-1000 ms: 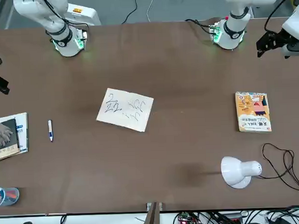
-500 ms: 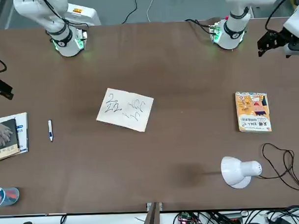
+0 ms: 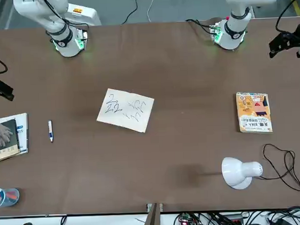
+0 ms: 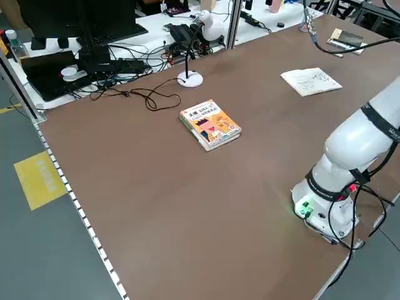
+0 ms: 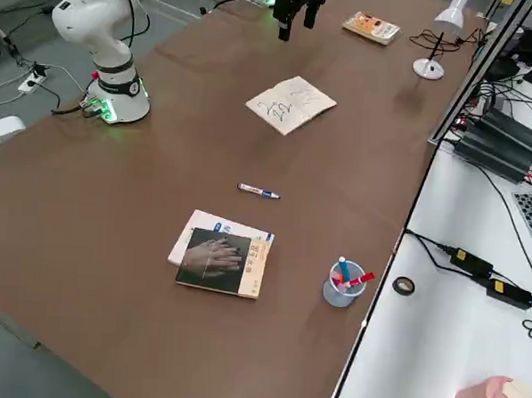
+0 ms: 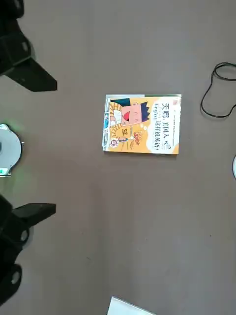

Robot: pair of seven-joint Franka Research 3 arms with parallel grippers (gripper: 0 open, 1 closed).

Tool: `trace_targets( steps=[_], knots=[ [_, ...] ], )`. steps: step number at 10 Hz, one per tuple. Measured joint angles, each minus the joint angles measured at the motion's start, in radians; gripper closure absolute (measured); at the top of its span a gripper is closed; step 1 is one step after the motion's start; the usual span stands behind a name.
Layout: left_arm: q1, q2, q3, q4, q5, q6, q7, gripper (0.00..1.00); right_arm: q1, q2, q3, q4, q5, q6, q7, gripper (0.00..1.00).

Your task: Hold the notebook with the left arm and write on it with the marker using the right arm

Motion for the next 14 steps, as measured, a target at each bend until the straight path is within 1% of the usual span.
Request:
trace_targets(
  steps=[3, 14],
  knots=[
    [0.018, 0.000, 0.000, 0.000, 0.000, -0.001, 0.000, 0.00, 0.000, 0.000, -0.002, -0.005, 0.022, 0.016, -0.013, 0.00],
    [0.029, 0.001, 0.000, 0.000, 0.000, -0.002, 0.000, 0.00, 0.000, 0.000, -0.002, -0.007, 0.024, 0.052, -0.023, 0.00]
  ],
)
